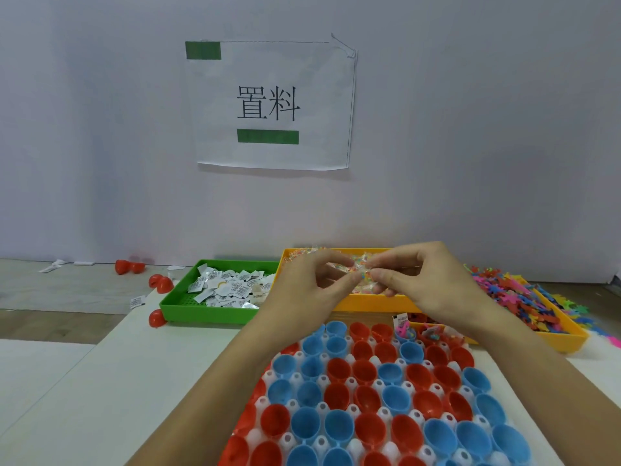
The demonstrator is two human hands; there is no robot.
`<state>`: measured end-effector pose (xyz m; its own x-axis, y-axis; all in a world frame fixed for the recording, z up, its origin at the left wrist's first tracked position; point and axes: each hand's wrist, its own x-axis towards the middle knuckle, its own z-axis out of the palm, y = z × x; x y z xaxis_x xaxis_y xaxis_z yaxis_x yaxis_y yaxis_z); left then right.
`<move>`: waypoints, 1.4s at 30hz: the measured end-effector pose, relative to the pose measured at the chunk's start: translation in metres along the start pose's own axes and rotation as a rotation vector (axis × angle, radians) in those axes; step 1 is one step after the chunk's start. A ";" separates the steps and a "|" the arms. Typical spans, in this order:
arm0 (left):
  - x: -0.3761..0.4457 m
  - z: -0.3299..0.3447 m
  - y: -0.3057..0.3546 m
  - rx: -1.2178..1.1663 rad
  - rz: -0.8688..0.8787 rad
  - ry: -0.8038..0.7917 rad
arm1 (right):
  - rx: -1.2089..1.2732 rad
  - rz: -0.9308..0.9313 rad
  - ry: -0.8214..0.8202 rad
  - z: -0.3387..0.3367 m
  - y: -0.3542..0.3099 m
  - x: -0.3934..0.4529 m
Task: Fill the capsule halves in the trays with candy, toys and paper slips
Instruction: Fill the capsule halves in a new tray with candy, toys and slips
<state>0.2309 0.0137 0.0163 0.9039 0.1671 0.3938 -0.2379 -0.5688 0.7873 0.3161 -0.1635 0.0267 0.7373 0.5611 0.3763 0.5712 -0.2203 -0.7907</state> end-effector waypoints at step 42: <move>-0.005 -0.002 0.015 -0.387 -0.064 -0.015 | 0.211 0.077 0.028 0.001 -0.030 -0.015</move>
<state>0.2223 0.0061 0.0271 0.9257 0.1783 0.3337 -0.2951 -0.2114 0.9318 0.2873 -0.1644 0.0444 0.7871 0.5260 0.3222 0.4272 -0.0881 -0.8998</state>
